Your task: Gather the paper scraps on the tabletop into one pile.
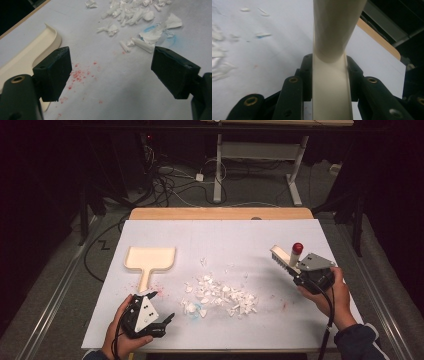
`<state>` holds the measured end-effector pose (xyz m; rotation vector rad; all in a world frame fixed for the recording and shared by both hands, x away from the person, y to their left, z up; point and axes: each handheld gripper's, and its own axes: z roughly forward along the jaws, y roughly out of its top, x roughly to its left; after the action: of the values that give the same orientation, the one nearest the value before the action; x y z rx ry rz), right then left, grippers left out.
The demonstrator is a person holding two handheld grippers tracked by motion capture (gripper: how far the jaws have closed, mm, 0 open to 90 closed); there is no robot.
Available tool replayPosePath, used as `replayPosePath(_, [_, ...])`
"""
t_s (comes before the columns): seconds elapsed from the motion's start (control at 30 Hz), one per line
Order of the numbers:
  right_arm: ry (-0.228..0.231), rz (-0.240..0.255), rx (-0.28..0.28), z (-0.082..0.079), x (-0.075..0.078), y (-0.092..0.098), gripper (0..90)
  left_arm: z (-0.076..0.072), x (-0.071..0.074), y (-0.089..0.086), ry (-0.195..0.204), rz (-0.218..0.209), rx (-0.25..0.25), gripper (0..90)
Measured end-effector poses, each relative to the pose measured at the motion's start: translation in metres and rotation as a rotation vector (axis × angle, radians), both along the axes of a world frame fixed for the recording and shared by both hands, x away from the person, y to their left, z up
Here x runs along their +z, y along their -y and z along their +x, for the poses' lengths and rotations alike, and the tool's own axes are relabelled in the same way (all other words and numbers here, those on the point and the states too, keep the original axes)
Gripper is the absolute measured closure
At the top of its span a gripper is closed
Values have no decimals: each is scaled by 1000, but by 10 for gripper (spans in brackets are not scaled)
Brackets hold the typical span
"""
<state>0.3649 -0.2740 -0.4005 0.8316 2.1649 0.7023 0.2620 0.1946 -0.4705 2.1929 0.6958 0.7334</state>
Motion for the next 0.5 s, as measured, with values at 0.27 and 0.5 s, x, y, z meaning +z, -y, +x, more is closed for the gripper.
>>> replayPosePath(0.27, [3, 49, 50, 49, -33, -55, 678, 3, -2, 1, -20, 3, -5, 162])
replayPosePath(0.5, [-2, -38, 241, 37, -43, -120, 677, 3, -5, -1, -35, 0, -1, 162])
